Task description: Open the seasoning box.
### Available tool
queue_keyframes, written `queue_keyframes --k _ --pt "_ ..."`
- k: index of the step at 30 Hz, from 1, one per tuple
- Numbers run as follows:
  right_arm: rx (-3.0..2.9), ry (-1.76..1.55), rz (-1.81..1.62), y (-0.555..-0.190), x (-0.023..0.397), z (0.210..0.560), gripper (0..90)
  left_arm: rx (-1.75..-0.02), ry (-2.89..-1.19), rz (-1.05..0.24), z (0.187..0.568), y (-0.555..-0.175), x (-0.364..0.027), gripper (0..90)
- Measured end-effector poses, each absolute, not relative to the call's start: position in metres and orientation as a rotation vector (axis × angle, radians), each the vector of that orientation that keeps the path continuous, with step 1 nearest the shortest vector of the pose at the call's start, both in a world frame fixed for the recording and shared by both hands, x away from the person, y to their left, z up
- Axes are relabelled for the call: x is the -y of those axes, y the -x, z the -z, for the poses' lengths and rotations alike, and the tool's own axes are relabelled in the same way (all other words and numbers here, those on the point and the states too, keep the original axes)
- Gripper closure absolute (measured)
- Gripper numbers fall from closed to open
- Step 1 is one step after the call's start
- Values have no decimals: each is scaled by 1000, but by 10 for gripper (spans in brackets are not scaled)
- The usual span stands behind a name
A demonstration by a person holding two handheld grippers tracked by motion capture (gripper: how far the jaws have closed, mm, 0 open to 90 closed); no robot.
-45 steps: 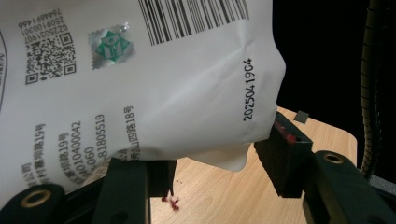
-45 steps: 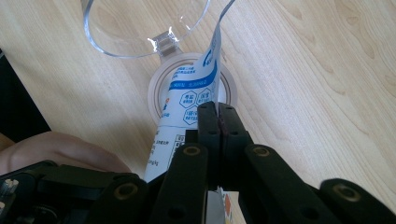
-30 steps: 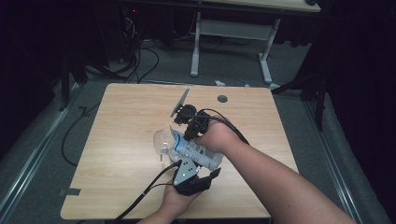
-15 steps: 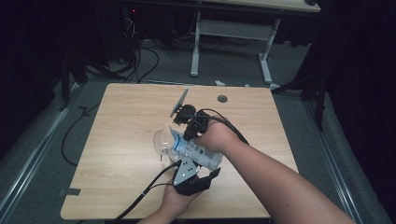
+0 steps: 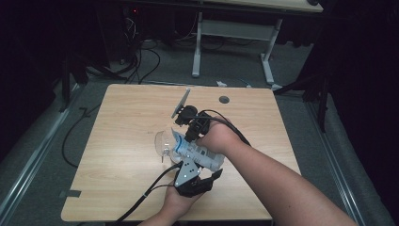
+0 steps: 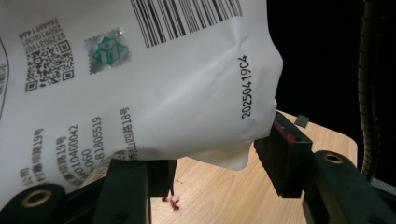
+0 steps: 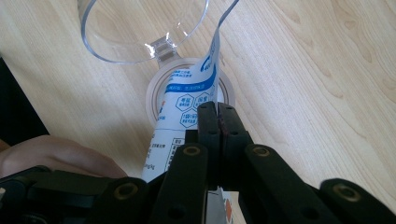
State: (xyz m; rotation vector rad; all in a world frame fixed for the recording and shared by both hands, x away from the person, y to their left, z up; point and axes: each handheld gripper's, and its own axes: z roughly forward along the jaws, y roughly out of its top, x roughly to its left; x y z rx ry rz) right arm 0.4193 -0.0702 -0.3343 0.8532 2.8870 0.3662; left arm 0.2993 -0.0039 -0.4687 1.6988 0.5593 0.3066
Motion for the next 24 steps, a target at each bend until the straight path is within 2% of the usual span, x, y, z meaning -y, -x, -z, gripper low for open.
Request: queue_keyframes --k 24 --pt "-2889 -861 -381 -421 69 337 898 -562 -1694 -309 468 -300 3 509"
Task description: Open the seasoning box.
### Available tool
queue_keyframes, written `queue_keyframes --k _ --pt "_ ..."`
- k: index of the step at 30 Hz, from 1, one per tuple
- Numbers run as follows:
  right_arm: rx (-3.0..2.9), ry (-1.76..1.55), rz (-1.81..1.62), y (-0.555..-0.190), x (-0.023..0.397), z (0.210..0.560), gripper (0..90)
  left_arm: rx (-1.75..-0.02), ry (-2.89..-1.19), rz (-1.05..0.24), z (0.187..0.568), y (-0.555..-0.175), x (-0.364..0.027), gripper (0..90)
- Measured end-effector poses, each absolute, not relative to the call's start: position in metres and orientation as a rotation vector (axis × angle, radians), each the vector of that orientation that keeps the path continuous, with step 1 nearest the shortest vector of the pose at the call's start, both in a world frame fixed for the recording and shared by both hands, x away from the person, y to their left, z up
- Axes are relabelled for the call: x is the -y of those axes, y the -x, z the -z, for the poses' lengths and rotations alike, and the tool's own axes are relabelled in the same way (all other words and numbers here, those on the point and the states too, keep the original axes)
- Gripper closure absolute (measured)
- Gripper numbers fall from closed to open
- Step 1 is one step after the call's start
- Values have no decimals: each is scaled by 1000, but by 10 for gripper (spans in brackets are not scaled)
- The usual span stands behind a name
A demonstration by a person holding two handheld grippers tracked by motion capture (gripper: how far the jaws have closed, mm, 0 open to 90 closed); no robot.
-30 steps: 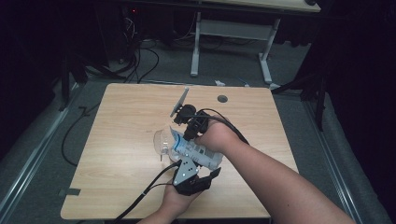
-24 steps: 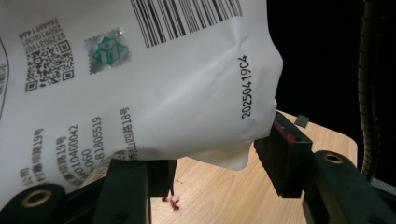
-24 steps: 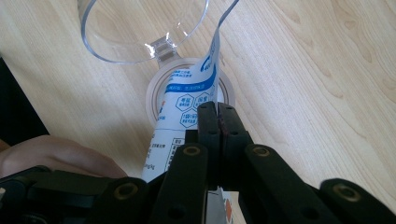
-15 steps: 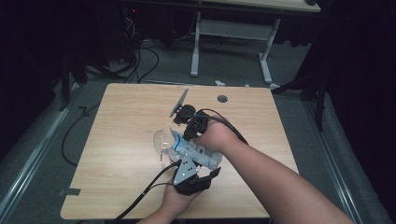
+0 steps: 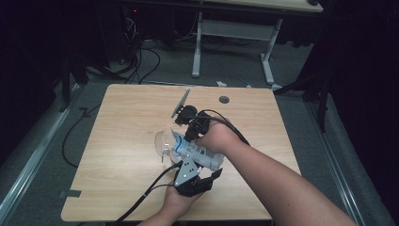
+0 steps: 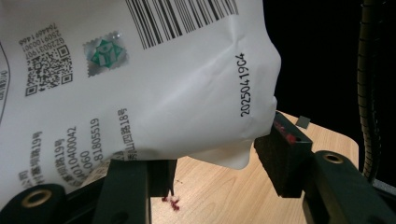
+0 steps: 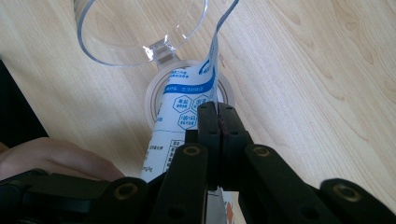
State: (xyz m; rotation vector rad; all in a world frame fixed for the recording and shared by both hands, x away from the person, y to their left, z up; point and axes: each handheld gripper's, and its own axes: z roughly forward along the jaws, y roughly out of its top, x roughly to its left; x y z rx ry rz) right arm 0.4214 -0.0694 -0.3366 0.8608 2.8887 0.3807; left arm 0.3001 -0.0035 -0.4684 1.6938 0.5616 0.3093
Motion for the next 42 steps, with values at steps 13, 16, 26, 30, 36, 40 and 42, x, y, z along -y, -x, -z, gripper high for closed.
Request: queue_keyframes --k 13,16,26,30,36,40,42 --pt "-2889 -860 -392 -423 69 336 899 -557 -1698 -315 466 -301 2 510" --pt "-2891 -861 -393 -424 69 336 898 -552 -1703 -317 467 -302 1 510" --pt "-2898 -852 -382 -423 66 339 898 -551 -1707 -322 471 -300 -1 510" --pt "-2899 -856 -393 -423 67 339 898 -551 -1703 -322 470 -299 -1 510" --pt "-2894 -859 -381 -421 68 339 898 -547 -1701 -319 472 -299 0 511" --pt "-2893 -859 -385 -421 70 338 898 -543 -1704 -319 472 -298 0 512" --pt "-2893 -861 -384 -421 70 339 898 -540 -1706 -321 473 -298 0 512"
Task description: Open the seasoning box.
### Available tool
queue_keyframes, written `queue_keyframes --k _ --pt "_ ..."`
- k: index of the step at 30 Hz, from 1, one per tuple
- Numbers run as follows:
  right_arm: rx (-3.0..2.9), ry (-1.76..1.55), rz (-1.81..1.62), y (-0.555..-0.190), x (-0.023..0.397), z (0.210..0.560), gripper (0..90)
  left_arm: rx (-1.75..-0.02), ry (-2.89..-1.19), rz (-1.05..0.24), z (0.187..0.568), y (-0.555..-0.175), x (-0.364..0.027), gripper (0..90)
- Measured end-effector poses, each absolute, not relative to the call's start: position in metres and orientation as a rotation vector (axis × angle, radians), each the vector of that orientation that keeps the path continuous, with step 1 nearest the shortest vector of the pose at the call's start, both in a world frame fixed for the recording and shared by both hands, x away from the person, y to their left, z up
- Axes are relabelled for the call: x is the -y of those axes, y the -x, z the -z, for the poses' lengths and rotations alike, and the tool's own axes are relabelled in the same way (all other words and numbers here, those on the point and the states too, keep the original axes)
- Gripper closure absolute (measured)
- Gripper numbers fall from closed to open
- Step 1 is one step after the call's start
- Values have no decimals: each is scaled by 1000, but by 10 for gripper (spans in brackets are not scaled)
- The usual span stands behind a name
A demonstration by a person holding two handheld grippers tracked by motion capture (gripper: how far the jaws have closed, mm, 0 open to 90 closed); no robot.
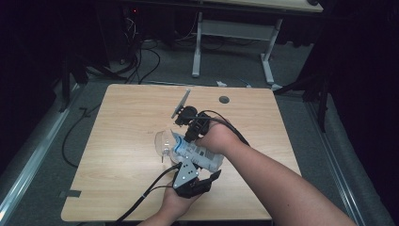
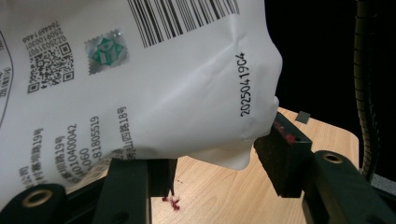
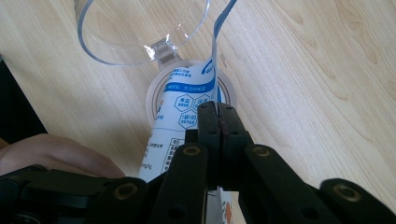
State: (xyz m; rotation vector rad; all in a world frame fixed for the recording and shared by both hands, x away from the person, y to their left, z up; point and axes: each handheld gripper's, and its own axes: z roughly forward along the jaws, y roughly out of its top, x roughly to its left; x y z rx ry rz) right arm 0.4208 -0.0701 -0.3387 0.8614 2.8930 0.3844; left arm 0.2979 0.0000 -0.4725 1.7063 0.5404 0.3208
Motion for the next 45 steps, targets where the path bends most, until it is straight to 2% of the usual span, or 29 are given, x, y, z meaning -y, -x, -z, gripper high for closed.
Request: queue_keyframes --k 45 --pt "-2887 -860 -378 -418 74 340 898 -526 -1720 -325 474 -294 2 511"
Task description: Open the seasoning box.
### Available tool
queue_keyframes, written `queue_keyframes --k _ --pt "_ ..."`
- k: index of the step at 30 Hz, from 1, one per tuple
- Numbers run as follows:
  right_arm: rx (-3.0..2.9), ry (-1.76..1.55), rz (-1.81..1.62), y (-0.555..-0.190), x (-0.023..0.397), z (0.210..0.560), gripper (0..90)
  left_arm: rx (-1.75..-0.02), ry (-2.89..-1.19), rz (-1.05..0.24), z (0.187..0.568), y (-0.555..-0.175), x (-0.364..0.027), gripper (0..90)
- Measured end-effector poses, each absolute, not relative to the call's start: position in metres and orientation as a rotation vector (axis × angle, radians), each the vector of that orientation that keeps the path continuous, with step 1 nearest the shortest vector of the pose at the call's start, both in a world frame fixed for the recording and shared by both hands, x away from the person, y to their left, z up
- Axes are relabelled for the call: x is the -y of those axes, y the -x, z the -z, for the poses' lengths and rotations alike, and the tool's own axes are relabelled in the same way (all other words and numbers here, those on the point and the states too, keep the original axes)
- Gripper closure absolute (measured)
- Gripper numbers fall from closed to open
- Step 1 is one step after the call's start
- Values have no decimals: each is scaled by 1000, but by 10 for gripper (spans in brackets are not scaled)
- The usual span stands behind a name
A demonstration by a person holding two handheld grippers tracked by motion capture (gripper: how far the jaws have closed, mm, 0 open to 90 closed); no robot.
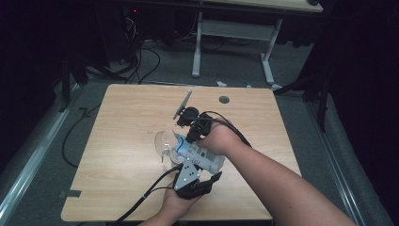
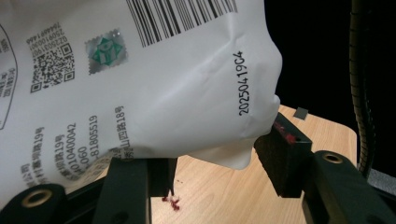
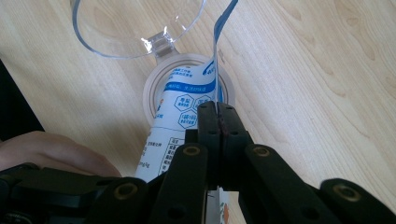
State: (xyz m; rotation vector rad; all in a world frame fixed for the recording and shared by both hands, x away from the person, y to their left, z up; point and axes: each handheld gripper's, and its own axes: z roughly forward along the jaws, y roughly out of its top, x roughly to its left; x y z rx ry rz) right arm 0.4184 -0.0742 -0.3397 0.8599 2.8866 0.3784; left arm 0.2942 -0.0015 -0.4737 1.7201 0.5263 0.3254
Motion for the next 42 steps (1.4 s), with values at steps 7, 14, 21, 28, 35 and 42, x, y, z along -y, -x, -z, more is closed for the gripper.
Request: queue_keyframes --k 7,14,21,28,35,42 --pt "-2891 -855 -383 -416 75 343 898 -527 -1734 -323 481 -290 -2 509" --pt "-2895 -862 -381 -411 77 344 897 -523 -1758 -329 490 -285 -7 508" --pt "-2909 -872 -384 -409 80 345 897 -527 -1776 -323 497 -283 -6 504" --pt "-2909 -899 -403 -408 86 344 898 -537 -1789 -309 504 -285 -6 500" --pt "-2910 -915 -415 -407 92 343 897 -545 -1806 -312 509 -286 -6 502" --pt "-2908 -921 -423 -407 95 341 897 -557 -1811 -304 512 -287 -6 503"
